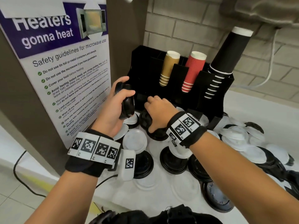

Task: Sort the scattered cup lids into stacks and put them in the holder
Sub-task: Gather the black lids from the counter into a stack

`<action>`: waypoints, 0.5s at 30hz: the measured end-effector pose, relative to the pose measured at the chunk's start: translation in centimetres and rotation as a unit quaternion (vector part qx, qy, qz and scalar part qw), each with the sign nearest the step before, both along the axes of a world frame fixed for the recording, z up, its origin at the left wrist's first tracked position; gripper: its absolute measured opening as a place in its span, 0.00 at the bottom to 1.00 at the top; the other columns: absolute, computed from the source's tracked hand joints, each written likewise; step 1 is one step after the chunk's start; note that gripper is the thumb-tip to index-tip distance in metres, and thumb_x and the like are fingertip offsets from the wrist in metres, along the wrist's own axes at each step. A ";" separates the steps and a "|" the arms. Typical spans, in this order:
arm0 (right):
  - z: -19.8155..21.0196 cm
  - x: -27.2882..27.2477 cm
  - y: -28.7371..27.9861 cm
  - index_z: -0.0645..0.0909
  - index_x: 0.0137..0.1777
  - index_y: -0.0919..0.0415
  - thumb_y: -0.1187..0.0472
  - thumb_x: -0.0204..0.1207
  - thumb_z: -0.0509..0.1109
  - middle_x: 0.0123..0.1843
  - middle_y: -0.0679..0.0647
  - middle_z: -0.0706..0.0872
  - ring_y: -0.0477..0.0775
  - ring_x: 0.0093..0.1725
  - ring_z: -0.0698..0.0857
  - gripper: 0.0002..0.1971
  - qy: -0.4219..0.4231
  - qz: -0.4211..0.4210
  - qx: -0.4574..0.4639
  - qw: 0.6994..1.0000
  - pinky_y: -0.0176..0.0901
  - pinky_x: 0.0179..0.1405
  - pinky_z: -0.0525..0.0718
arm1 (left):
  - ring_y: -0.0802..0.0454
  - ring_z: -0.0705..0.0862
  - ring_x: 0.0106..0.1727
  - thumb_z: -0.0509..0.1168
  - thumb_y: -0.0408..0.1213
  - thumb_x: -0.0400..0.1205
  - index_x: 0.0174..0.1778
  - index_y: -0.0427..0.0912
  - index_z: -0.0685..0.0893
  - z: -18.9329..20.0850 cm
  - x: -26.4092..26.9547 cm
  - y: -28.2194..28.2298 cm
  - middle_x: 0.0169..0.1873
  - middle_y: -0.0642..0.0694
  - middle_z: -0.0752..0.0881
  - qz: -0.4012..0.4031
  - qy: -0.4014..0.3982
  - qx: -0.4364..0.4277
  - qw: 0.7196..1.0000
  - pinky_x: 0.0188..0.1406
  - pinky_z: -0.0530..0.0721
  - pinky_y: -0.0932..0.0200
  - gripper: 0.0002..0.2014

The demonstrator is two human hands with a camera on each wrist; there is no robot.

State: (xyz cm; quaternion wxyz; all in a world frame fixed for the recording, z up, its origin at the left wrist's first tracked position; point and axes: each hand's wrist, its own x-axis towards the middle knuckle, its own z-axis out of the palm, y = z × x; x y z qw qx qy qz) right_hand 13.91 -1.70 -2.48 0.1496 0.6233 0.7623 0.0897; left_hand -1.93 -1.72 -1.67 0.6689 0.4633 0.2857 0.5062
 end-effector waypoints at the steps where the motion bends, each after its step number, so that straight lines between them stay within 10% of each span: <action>1: 0.4 0.2 -0.1 0.68 0.75 0.58 0.38 0.61 0.79 0.69 0.58 0.70 0.61 0.68 0.71 0.46 0.014 -0.017 0.023 0.999 0.52 0.62 0.74 | 0.53 0.80 0.50 0.64 0.39 0.71 0.60 0.59 0.80 -0.2 0.1 0.0 0.54 0.49 0.82 -0.001 -0.002 -0.002 1.000 0.42 0.76 0.57 0.21; 5: 2.1 2.2 -1.5 0.70 0.73 0.49 0.50 0.63 0.81 0.64 0.58 0.71 0.66 0.65 0.73 0.38 0.295 -0.103 0.116 0.943 0.56 0.63 0.79 | 0.50 0.82 0.67 0.66 0.43 0.73 0.63 0.57 0.81 -0.9 0.4 0.0 0.67 0.46 0.83 -0.009 -0.013 -0.017 1.000 0.55 0.80 0.58 0.21; 9: 2.5 1.9 -5.1 0.76 0.67 0.49 0.65 0.66 0.81 0.54 0.55 0.81 0.56 0.53 0.84 0.30 0.715 -0.046 0.049 0.696 0.54 0.57 0.87 | 0.53 0.84 0.66 0.66 0.46 0.75 0.68 0.58 0.80 -1.3 0.9 -0.3 0.65 0.48 0.86 -0.062 -0.013 -0.021 0.998 0.60 0.82 0.56 0.22; 15: 1.0 0.4 -7.8 0.76 0.68 0.45 0.70 0.67 0.79 0.65 0.53 0.79 0.50 0.65 0.80 0.32 0.740 0.005 0.065 0.669 0.45 0.53 0.87 | 0.50 0.84 0.66 0.62 0.56 0.78 0.72 0.61 0.77 -0.9 1.5 -1.5 0.67 0.48 0.84 -0.135 0.011 -0.006 0.991 0.61 0.83 0.48 0.25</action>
